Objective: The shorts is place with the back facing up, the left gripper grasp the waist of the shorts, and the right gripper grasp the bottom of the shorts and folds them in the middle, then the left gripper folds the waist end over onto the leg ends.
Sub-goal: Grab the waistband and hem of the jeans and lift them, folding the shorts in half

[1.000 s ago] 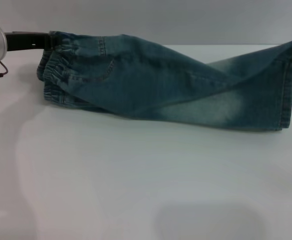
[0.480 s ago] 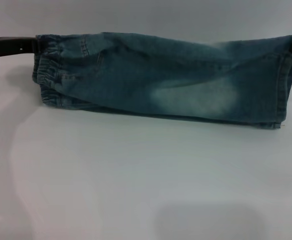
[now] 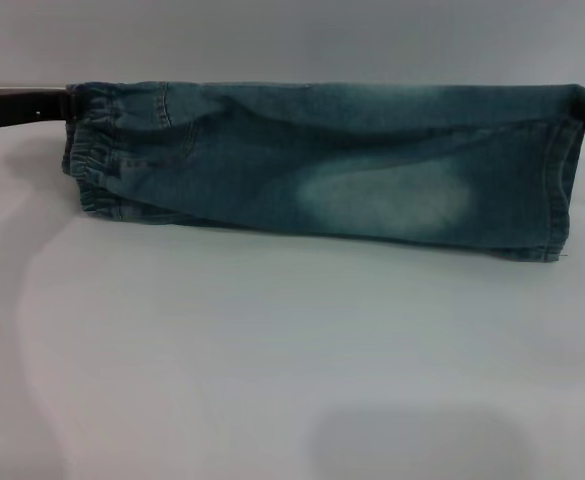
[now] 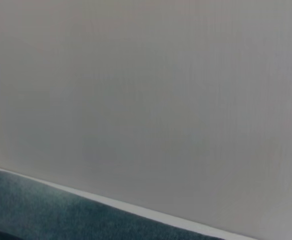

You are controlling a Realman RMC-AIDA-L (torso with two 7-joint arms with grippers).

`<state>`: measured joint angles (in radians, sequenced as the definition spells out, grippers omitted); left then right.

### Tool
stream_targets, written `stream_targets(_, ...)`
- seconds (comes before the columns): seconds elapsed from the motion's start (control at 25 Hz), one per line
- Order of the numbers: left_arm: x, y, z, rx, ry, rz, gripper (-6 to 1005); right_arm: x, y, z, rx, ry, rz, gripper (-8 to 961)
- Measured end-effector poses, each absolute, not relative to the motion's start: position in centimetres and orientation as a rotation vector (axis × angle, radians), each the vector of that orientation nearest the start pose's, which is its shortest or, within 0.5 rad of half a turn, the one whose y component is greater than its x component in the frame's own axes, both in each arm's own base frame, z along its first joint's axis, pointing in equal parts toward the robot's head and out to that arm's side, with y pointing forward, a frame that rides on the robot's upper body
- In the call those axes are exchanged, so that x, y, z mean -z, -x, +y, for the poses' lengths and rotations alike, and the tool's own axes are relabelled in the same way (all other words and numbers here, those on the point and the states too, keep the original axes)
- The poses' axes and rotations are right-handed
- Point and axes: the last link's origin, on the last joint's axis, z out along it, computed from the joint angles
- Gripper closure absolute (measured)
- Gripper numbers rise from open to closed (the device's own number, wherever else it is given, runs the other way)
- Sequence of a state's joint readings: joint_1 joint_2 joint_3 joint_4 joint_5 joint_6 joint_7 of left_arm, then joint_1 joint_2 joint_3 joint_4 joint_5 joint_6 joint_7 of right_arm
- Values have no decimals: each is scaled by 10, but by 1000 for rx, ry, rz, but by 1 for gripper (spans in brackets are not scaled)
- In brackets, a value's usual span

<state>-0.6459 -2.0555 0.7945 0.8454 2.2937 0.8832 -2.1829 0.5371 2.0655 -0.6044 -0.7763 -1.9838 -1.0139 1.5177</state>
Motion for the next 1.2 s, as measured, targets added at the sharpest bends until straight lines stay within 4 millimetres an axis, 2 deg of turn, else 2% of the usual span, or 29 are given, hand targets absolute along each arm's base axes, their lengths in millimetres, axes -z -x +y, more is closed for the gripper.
stream_targets(0.32,-52,275,438,289,2024,-1102,932,-59,-310,408,-401,2086,769,953)
stream_targets(0.64,-43,271,441,268,2044,-1087,931,-46,-303,418,-369,2097,750,953)
stream_targets(1.2,-35,265,443,229,2082,-1047,929,-38,-306,424,-297,2079,747,938)
